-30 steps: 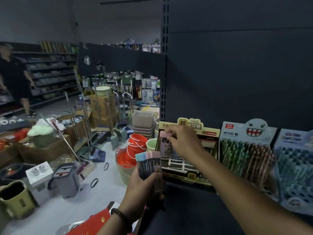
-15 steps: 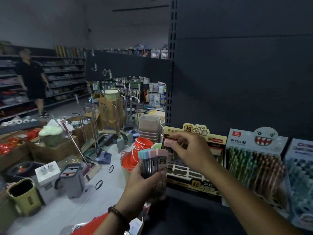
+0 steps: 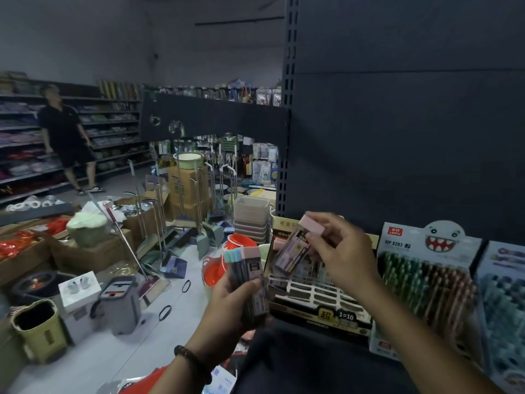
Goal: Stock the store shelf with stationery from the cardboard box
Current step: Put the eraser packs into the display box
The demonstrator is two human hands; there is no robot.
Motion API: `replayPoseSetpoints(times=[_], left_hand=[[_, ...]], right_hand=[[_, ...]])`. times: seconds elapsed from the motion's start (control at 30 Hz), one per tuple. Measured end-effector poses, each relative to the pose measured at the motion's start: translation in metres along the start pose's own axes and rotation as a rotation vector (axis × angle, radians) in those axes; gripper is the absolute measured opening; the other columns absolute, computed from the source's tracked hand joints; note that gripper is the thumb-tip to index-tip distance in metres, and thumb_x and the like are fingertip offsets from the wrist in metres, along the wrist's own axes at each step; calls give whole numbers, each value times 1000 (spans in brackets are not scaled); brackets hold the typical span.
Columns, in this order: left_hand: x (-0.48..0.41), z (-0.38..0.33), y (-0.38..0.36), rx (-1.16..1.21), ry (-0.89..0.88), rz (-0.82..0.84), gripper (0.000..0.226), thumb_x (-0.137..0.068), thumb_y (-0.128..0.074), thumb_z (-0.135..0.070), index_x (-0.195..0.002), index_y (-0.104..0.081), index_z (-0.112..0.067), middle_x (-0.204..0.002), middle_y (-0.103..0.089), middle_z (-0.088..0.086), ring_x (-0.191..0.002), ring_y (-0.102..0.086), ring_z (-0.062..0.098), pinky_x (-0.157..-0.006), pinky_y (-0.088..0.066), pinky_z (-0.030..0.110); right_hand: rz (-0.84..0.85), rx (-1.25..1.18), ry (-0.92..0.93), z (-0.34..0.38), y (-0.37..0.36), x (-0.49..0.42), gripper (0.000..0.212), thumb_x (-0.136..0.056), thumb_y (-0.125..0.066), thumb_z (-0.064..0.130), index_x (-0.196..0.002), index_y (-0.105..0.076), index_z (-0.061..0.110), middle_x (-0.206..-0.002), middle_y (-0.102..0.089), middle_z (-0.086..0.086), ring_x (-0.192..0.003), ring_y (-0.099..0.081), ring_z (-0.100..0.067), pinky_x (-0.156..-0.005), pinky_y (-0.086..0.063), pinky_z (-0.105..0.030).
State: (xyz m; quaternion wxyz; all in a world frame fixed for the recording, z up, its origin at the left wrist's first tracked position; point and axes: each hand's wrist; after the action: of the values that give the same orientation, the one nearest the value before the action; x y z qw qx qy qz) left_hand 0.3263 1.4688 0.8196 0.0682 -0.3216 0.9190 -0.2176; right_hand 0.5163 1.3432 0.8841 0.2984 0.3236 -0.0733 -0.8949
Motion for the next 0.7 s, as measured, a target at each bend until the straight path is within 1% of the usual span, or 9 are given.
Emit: replayPoseSetpoints(times=[0.07, 0.13, 0.2, 0.3, 0.4, 0.47, 0.57, 0.63, 0.7], left_hand=[[0, 2, 2, -26, -25, -54, 26, -102, -61, -9, -127, -61, -15, -110, -75, 24, -91, -76, 37, -59, -59, 43], [1, 3, 5, -67, -21, -79, 23, -102, -63, -13, -125, -61, -14, -107, -76, 25, -85, -76, 35, -56, -57, 39], [2, 3, 10, -110, -13, -81, 25, -101, -65, -15, -126, -60, -13, -107, -76, 25, -82, -75, 34, -57, -56, 39], [2, 3, 15, -138, -10, -75, 27, -101, -66, -17, -127, -61, -15, -110, -76, 22, -86, -76, 34, -60, -58, 40], [3, 2, 16, -129, -14, -73, 27, -101, -66, -17, -128, -62, -16, -111, -76, 21, -84, -76, 31, -60, -58, 39], [3, 2, 17, -129, -15, -71, 28, -101, -66, -16, -128, -62, -16, -111, -76, 22, -85, -76, 31, -61, -58, 39], [3, 2, 18, -136, -12, -64, 29, -101, -66, -16, -129, -61, -16, -112, -76, 22, -89, -76, 33, -62, -58, 39], [3, 2, 18, -139, -14, -60, 29, -101, -65, -15, -130, -60, -15, -113, -76, 23, -90, -76, 33, -63, -58, 39], [2, 1, 18, -144, -15, -60, 29, -101, -65, -16, -130, -60, -15, -112, -76, 23, -92, -76, 34, -64, -58, 40]], right_hand=[[-46, 120, 95, -9, -9, 2, 43, -98, -74, 13, -134, -71, 35, -115, -75, 14, -101, -73, -6, -92, -64, -37], [-39, 187, 147, -14, -19, 4, 43, -98, -73, 15, -137, -69, 34, -126, -70, 20, -114, -67, -1, -100, -60, -37], [-26, 212, 139, -18, -28, 4, 43, -98, -73, 15, -137, -68, 33, -125, -66, 23, -116, -65, -1, -102, -59, -40], [5, 249, 137, -22, -35, 5, 41, -99, -72, 17, -135, -69, 35, -123, -62, 28, -117, -63, -1, -106, -56, -43], [30, 249, 135, -24, -38, 6, 41, -99, -71, 13, -134, -70, 33, -122, -61, 29, -114, -61, 6, -105, -56, -31], [45, 251, 141, -25, -39, 5, 41, -99, -71, 12, -134, -70, 32, -124, -62, 27, -114, -61, 6, -104, -54, -25], [75, 273, 162, -25, -39, 2, 38, -99, -72, 14, -133, -72, 31, -128, -69, 18, -115, -63, 3, -103, -53, -22], [85, 305, 155, -26, -39, 0, 37, -99, -73, 17, -133, -72, 30, -129, -72, 12, -115, -63, 1, -103, -52, -24], [84, 349, 138, -27, -40, -2, 37, -99, -73, 20, -134, -72, 30, -129, -72, 12, -115, -63, -2, -106, -52, -29]])
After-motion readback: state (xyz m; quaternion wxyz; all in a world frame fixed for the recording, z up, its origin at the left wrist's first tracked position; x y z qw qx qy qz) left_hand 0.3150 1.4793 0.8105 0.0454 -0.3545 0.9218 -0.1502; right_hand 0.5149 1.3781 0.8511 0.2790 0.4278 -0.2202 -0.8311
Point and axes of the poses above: each hand's wrist, its own x-axis away from the middle knuckle, its own y-axis out of the back of the hand, z = x × y
